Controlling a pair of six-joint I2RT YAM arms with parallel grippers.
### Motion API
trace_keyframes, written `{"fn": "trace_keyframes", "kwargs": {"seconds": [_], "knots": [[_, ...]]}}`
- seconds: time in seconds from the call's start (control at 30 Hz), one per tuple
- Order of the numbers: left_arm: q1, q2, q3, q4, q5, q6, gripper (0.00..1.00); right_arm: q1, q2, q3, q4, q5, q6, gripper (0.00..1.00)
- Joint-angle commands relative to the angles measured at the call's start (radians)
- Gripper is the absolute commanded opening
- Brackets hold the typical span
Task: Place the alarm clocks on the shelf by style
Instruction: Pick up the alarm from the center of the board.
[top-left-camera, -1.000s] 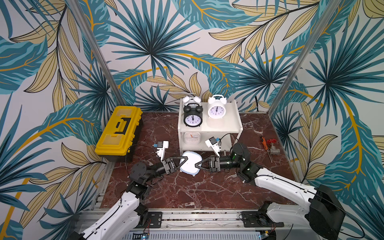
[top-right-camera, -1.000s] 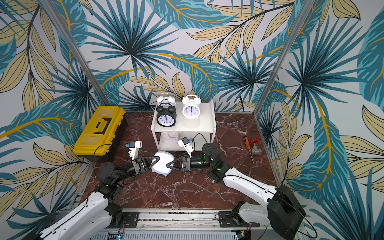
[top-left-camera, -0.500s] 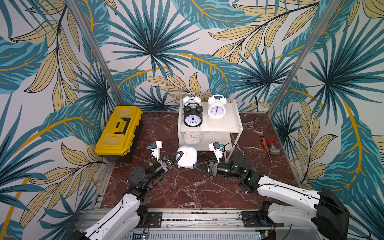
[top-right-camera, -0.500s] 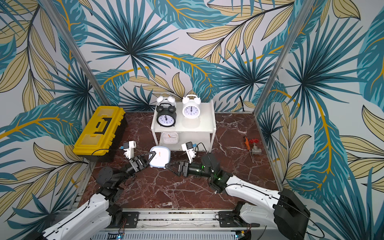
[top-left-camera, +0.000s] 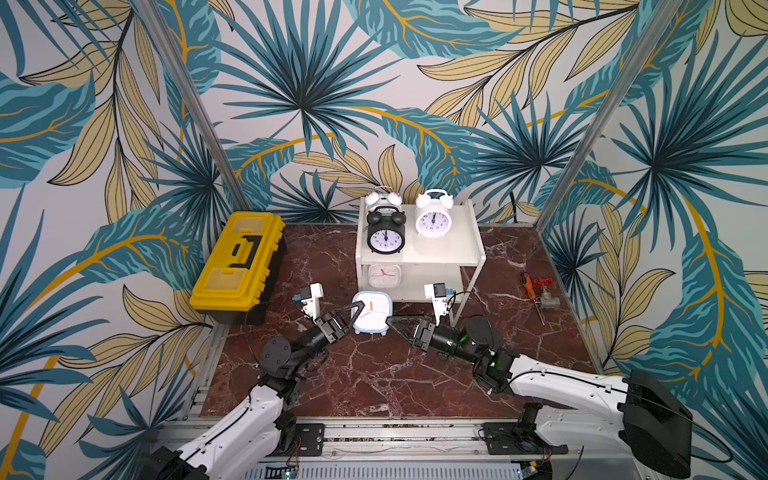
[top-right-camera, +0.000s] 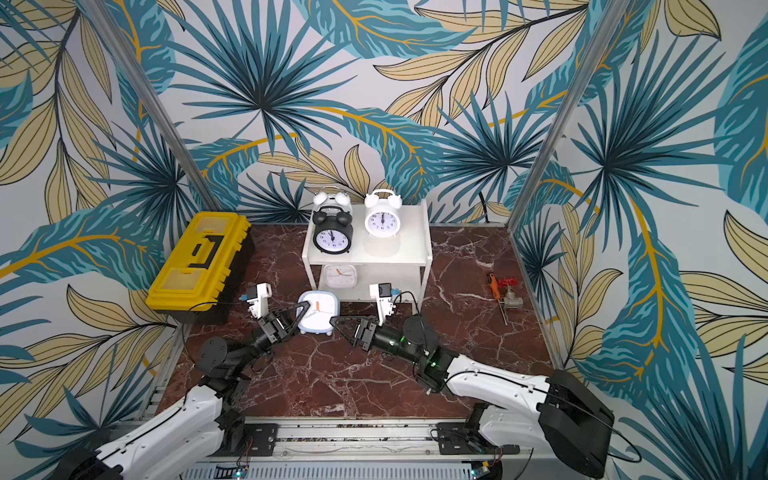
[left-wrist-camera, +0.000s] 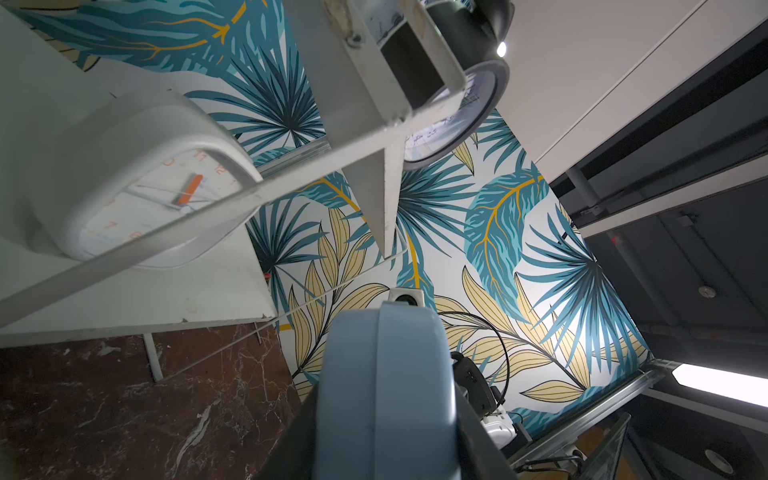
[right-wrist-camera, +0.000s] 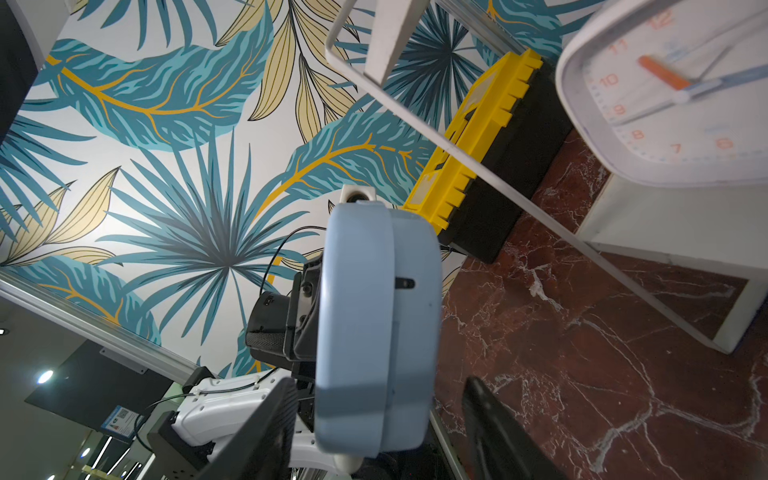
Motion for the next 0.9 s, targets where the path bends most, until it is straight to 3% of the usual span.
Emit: {"fn": "trace_keyframes", "kwargs": {"seconds": [0.0, 0.13, 0.47, 0.53, 0.6, 0.67, 0.73, 0.87], "knots": [[-0.002, 0.005, -0.012, 0.062, 0.017, -0.006, 0.22, 0.004, 0.012, 0.026, -0.005, 0.006, -0.007, 0.64], [-0.006, 0.020, -0.011, 0.080, 0.026, -0.009, 0.22, 0.003, 0.023, 0.034, -0.012, 0.004, -0.010, 0.60], [-0.011, 0.057, -0.007, 0.093, 0.035, -0.005, 0.23, 0.004, 0.021, 0.030, -0.007, -0.005, -0.013, 0.32], [-0.011, 0.065, -0.003, 0.089, 0.043, -0.001, 0.37, 0.003, 0.010, 0.036, -0.033, 0.003, -0.018, 0.28], [-0.012, 0.073, 0.003, 0.076, 0.054, 0.006, 0.66, 0.003, -0.009, 0.044, -0.083, 0.017, -0.032, 0.26], [-0.012, 0.083, 0.018, 0.053, 0.085, 0.024, 0.85, -0.002, -0.041, 0.039, -0.113, 0.035, -0.046, 0.24], [-0.012, 0.091, 0.033, 0.031, 0.121, 0.039, 0.92, -0.014, -0.077, 0.032, -0.143, 0.050, -0.050, 0.24], [-0.018, 0.097, 0.035, 0.034, 0.145, 0.048, 0.94, -0.036, -0.147, 0.029, -0.230, 0.069, -0.067, 0.24]]}}
